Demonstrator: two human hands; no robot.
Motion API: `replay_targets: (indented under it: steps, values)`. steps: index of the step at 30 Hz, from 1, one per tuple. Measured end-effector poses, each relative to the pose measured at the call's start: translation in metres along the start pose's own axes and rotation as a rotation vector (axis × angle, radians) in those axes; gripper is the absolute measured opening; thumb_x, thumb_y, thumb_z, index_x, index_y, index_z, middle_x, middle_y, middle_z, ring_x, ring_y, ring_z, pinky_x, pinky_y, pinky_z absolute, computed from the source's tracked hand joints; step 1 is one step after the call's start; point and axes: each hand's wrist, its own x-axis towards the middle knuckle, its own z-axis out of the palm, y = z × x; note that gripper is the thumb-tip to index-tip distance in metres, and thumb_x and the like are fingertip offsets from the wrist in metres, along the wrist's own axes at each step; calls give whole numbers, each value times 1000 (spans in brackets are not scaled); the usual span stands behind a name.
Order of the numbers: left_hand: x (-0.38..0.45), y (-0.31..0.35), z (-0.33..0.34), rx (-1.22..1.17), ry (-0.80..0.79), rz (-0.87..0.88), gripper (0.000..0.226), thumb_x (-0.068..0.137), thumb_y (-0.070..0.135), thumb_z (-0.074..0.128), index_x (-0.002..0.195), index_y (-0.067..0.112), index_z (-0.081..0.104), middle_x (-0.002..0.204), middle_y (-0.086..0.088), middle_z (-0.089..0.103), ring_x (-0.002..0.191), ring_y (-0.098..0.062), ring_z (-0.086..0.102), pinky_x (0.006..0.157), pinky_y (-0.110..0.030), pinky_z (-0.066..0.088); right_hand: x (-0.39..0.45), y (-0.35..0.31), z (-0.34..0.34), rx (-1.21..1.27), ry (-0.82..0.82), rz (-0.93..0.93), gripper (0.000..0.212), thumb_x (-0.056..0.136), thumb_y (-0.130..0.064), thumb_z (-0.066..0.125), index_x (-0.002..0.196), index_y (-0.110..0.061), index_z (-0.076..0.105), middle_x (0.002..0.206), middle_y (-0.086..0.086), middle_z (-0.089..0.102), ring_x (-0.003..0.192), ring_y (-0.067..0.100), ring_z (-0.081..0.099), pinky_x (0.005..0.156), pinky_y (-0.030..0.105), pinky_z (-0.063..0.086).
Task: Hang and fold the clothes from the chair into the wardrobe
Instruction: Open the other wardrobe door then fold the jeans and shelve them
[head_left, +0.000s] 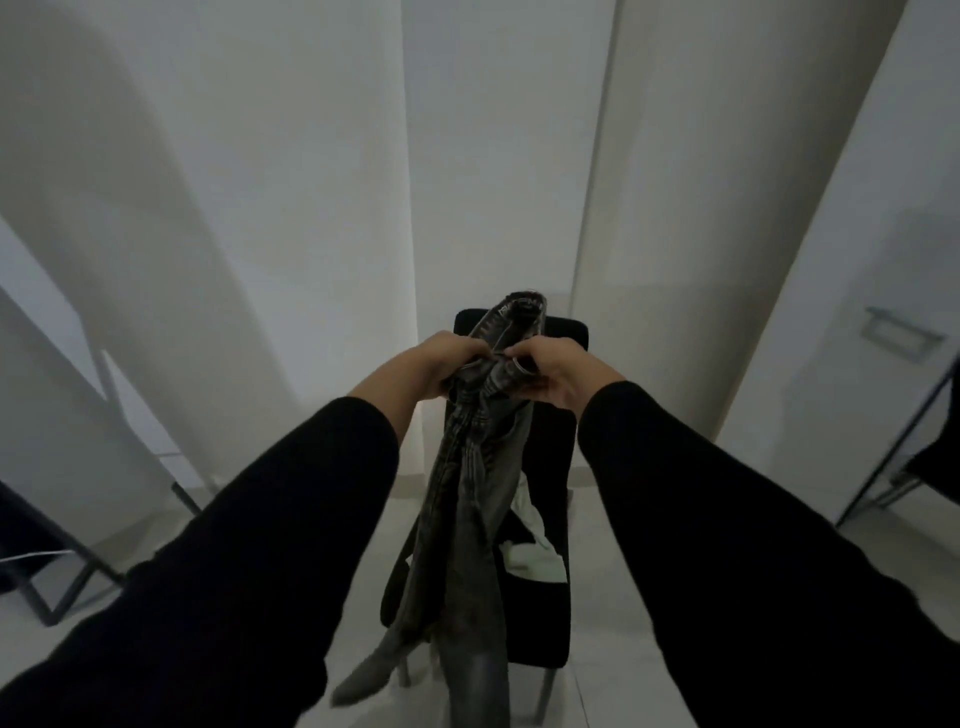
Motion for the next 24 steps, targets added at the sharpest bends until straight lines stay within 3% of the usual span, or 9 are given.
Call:
replay_targets:
  steps: [3, 5, 8, 10, 14, 18, 21, 24]
  values:
    - [-14, 10, 0, -81, 31, 42, 20, 88, 13, 57, 103, -1, 58, 78, -14, 62, 66, -25, 61, 57, -30, 49, -16, -10, -2, 15, -28, -49, 4, 91, -2, 53, 90, -2, 57, 81, 11, 57, 68, 21, 58, 52, 29, 55]
    - [-22, 16, 2, -131, 59, 65, 22, 87, 12, 58, 104, -2, 58, 79, -14, 62, 66, -25, 61, 58, -30, 50, -26, -14, -1, 13, -44, -80, 10, 90, -2, 53, 82, -5, 56, 79, 10, 57, 68, 19, 58, 54, 29, 55]
    - [-33, 23, 5, -215, 32, 88, 24, 88, 18, 57, 106, 1, 60, 83, -14, 65, 68, -24, 63, 57, -28, 50, -37, -19, 0, 49, -45, -113, 8, 90, -3, 55, 97, -1, 58, 82, 10, 58, 70, 20, 60, 46, 26, 56]
    - [-42, 26, 3, -234, -104, 129, 33, 91, 34, 53, 111, 8, 62, 97, -14, 68, 81, -26, 65, 68, -29, 52, -41, -23, -1, 80, -29, -137, 20, 89, -2, 55, 109, 0, 56, 85, 11, 59, 73, 21, 61, 46, 26, 56]
    - [-63, 33, -5, -79, -401, 246, 51, 90, 54, 45, 124, 19, 59, 120, -9, 66, 109, -24, 63, 87, -32, 51, -53, -29, -3, 158, -12, -172, 22, 90, 1, 52, 112, 1, 56, 91, 13, 62, 78, 23, 63, 49, 28, 57]
    - [-71, 37, -10, -18, -459, 333, 55, 79, 33, 67, 128, 12, 54, 120, -12, 65, 109, -26, 64, 83, -28, 54, -63, -35, -4, 171, 17, -194, 18, 90, 0, 51, 107, 3, 58, 101, 18, 64, 78, 25, 65, 54, 30, 56]
    - [-73, 40, -13, -62, -366, 387, 39, 85, 5, 63, 122, 12, 56, 114, -11, 64, 104, -24, 63, 81, -26, 54, -68, -42, -5, 230, 45, -223, 12, 92, 2, 48, 98, 2, 58, 95, 19, 64, 76, 26, 64, 57, 33, 57]
    - [-71, 43, -16, -108, -280, 460, 41, 88, -3, 57, 126, 8, 53, 114, -13, 61, 104, -25, 60, 88, -29, 51, -76, -49, -6, 315, 29, -255, 18, 94, 4, 43, 107, 5, 55, 97, 20, 63, 77, 27, 64, 58, 33, 59]
